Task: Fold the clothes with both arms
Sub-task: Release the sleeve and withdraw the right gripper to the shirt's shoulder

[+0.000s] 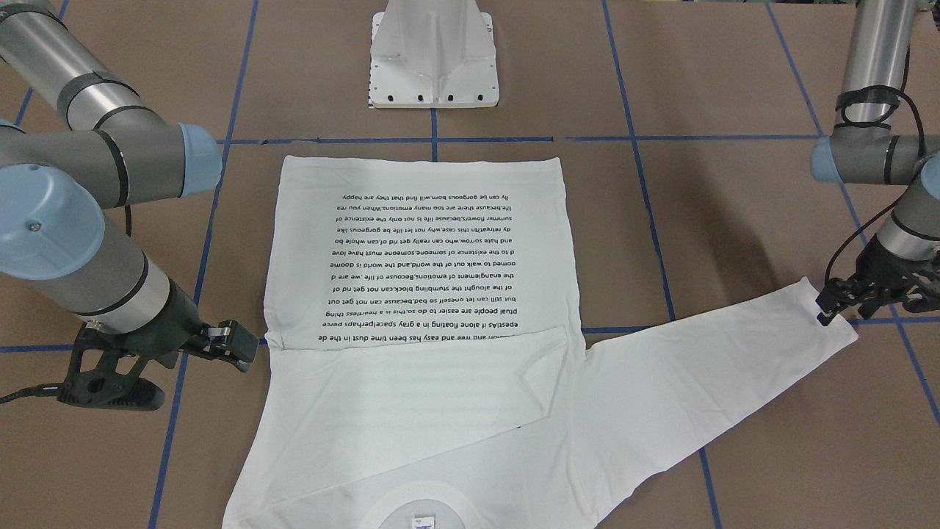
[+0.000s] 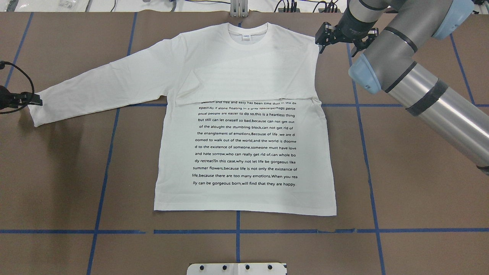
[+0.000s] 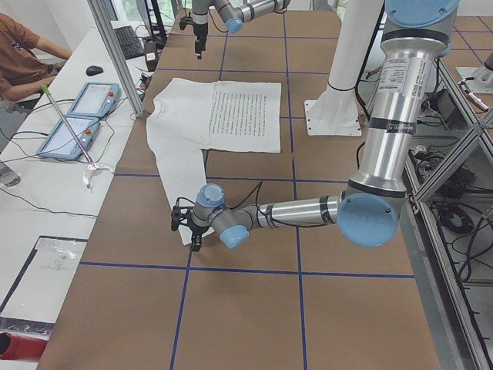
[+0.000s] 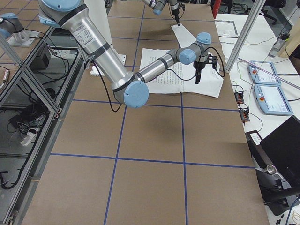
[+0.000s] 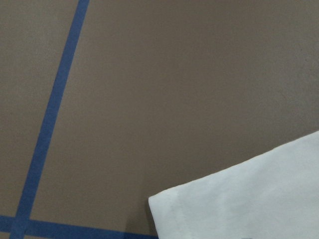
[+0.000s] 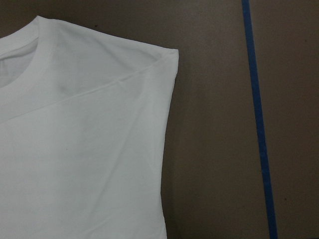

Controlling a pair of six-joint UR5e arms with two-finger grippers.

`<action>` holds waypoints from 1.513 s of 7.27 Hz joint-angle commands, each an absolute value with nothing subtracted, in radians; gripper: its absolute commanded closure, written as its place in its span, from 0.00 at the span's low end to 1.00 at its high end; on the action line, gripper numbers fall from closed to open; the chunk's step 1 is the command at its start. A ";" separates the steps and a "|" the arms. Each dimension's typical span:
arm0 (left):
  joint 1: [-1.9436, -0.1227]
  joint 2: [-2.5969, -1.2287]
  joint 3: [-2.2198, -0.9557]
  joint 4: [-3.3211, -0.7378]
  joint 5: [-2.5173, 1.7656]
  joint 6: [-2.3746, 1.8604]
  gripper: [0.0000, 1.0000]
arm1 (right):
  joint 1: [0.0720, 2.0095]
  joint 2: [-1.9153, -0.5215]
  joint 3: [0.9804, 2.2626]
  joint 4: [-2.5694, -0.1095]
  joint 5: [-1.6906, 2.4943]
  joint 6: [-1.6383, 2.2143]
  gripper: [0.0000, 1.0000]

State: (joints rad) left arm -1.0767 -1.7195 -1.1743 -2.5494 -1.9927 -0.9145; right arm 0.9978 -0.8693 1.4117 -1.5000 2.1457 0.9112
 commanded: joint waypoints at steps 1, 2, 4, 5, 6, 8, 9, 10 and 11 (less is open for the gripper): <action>-1.075 -1.720 -1.177 -2.549 -1.994 -0.916 0.34 | 0.997 -0.870 1.411 -1.499 2.146 0.911 0.00; -1.077 -1.721 -1.177 -2.549 -1.994 -0.914 0.42 | 0.997 -0.871 1.411 -1.499 2.146 0.911 0.00; -1.077 -1.720 -1.177 -2.549 -1.994 -0.917 0.57 | 0.997 -0.871 1.413 -1.499 2.146 0.911 0.00; -1.077 -1.721 -1.177 -2.549 -1.994 -0.917 0.60 | 0.997 -0.871 1.413 -1.499 2.146 0.911 0.00; -1.075 -1.720 -1.177 -2.549 -1.994 -0.917 0.65 | 0.999 -0.871 1.413 -1.499 2.146 0.911 0.00; -1.077 -1.720 -1.178 -2.549 -1.994 -0.917 0.72 | 0.999 -0.874 1.413 -1.497 2.146 0.911 0.00; -1.077 -1.720 -1.181 -2.549 -1.994 -0.919 0.72 | 0.999 -0.874 1.413 -1.497 2.146 0.911 0.00; -1.077 -1.720 -1.181 -2.549 -1.994 -0.919 0.72 | 0.999 -0.874 1.413 -1.497 2.146 0.911 0.00; -1.077 -1.720 -1.180 -2.549 -1.994 -0.919 0.72 | 0.999 -0.873 1.414 -1.497 2.146 0.911 0.00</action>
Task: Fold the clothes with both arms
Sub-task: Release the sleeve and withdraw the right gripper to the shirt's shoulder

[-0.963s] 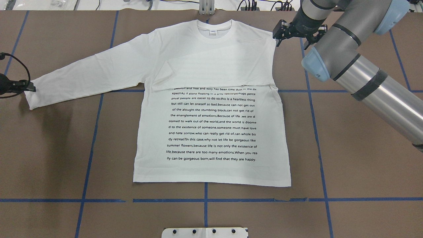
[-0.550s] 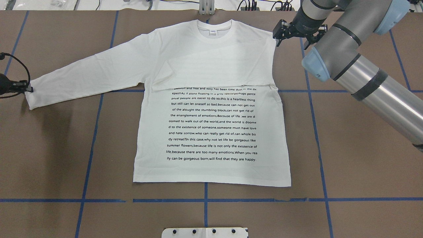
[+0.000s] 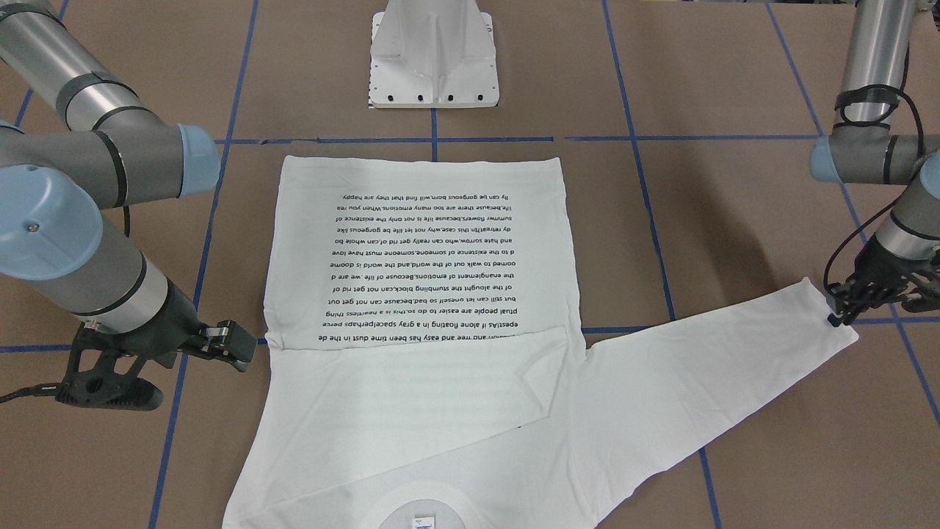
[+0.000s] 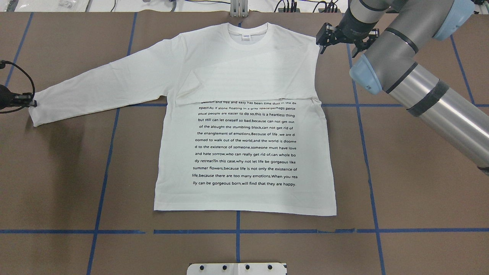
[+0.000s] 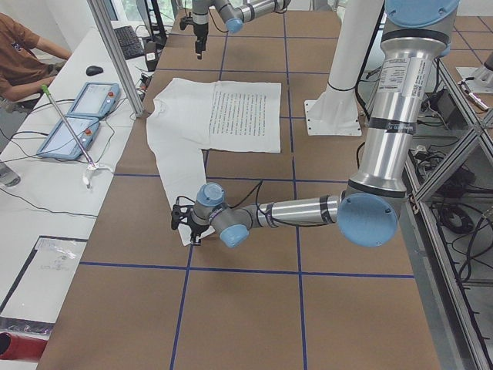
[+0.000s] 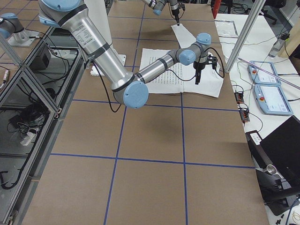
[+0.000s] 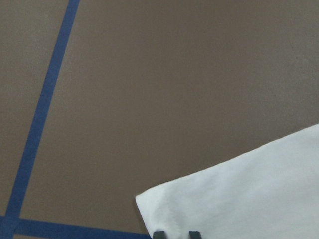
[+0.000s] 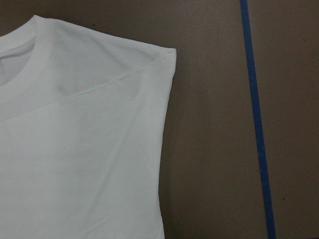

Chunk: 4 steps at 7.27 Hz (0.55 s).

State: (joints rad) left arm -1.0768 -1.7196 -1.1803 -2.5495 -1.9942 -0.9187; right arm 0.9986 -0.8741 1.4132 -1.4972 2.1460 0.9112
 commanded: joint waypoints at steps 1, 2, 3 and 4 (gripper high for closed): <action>-1.077 -1.720 -1.181 -2.549 -1.994 -0.919 0.74 | 0.999 -0.874 1.414 -1.497 2.146 0.911 0.00; -1.077 -1.720 -1.183 -2.549 -1.996 -0.920 0.76 | 0.999 -0.874 1.413 -1.497 2.146 0.911 0.00; -1.075 -1.720 -1.183 -2.549 -1.996 -0.920 0.77 | 0.999 -0.874 1.414 -1.497 2.146 0.911 0.00; -1.077 -1.720 -1.184 -2.549 -1.996 -0.920 0.80 | 0.999 -0.874 1.414 -1.497 2.145 0.913 0.00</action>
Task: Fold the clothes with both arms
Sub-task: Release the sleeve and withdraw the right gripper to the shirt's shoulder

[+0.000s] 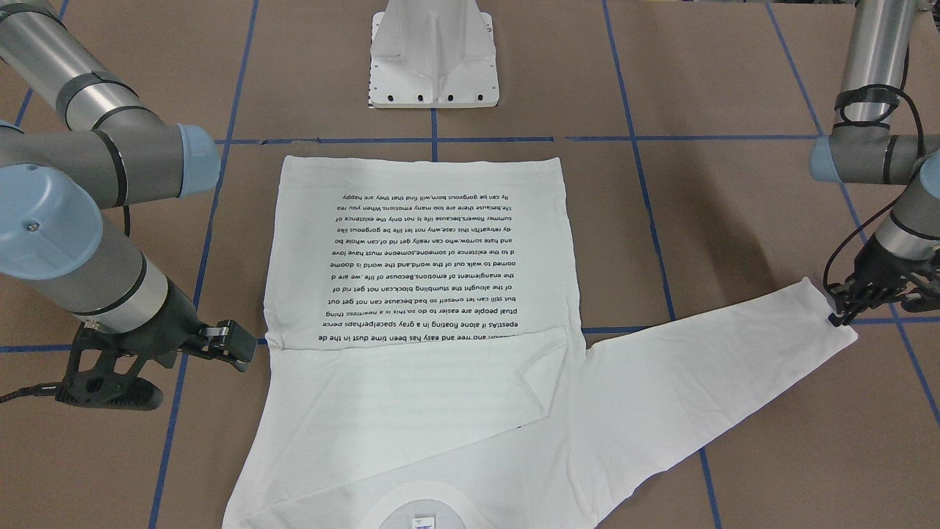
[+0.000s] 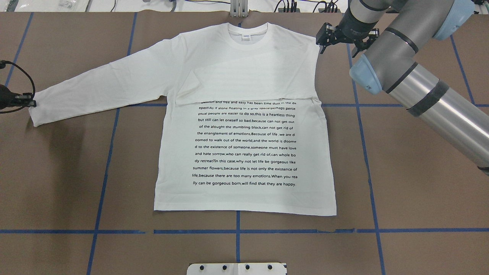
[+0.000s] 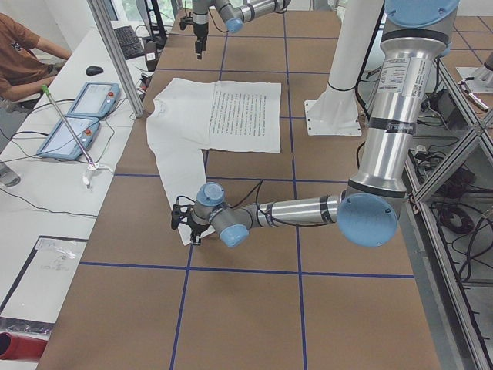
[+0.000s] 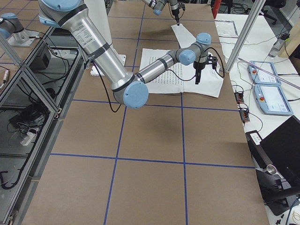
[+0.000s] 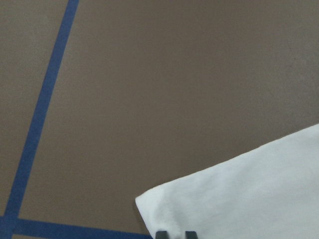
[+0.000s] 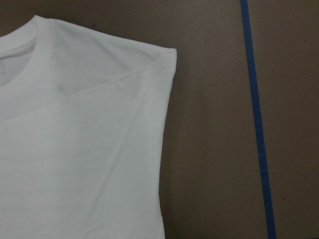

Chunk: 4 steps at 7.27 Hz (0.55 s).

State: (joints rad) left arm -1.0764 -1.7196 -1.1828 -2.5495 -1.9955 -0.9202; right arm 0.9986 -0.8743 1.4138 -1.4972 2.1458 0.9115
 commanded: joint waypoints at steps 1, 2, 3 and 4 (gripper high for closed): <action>-1.075 -1.721 -1.184 -2.549 -1.999 -0.940 0.82 | 1.000 -0.874 1.414 -1.497 2.146 0.913 0.00; -1.075 -1.721 -1.193 -2.549 -2.002 -0.962 0.92 | 1.002 -0.876 1.416 -1.497 2.146 0.911 0.00; -1.074 -1.720 -1.204 -2.548 -2.005 -0.963 1.00 | 1.002 -0.887 1.431 -1.497 2.149 0.911 0.00; -1.074 -1.720 -1.216 -2.546 -2.006 -0.965 1.00 | 1.005 -0.903 1.451 -1.497 2.149 0.911 0.00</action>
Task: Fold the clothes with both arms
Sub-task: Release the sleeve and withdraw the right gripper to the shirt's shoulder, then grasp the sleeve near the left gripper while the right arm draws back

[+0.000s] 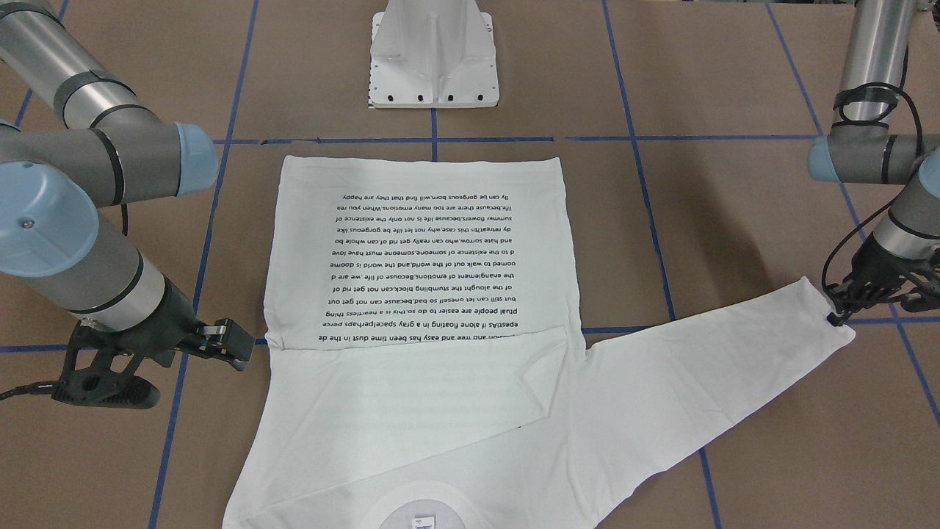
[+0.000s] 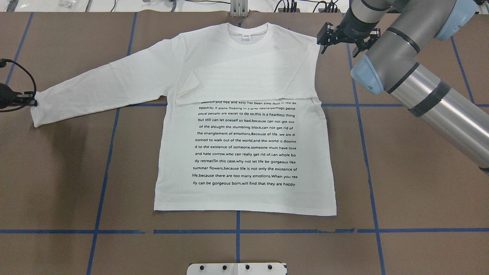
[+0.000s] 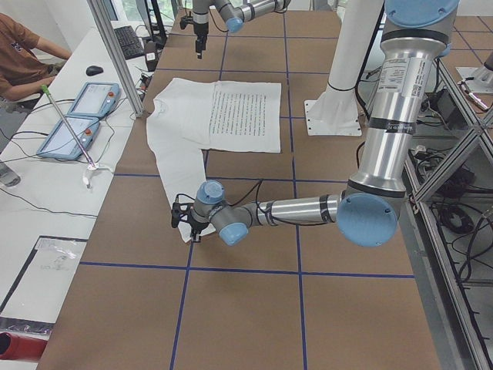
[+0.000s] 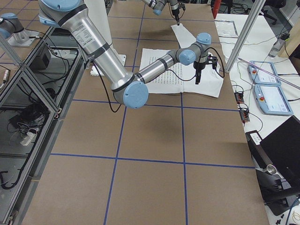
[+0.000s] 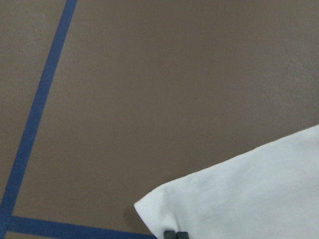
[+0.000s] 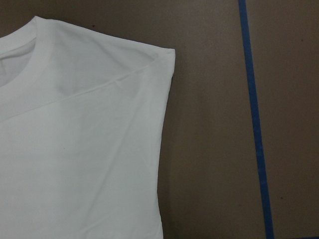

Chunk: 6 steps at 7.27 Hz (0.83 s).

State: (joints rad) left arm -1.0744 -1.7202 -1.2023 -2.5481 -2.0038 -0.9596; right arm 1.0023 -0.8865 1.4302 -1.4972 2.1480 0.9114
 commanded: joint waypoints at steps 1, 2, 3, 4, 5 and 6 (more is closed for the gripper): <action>-1.074 -1.721 -1.229 -2.545 -2.008 -1.000 1.00 | 1.014 -0.908 1.454 -1.499 2.154 0.911 0.00; -1.069 -1.721 -1.270 -2.533 -2.008 -1.040 1.00 | 1.026 -0.917 1.457 -1.499 2.157 0.910 0.00; -1.059 -1.726 -1.296 -2.530 -2.058 -1.076 1.00 | 1.034 -0.945 1.477 -1.499 2.155 0.898 0.00; -1.057 -1.780 -1.290 -2.523 -2.124 -1.119 1.00 | 1.045 -0.986 1.509 -1.499 2.157 0.876 0.00; -1.057 -1.836 -1.290 -2.481 -2.153 -1.141 1.00 | 1.052 -1.021 1.540 -1.497 2.157 0.871 0.00; -1.055 -1.901 -1.293 -2.433 -2.166 -1.185 1.00 | 1.064 -1.070 1.575 -1.499 2.155 0.868 0.00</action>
State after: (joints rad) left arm -1.0573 -1.8271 -1.2898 -2.4837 -2.1367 -1.1375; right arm 1.0508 -1.0149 1.5333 -1.4981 2.1563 0.8754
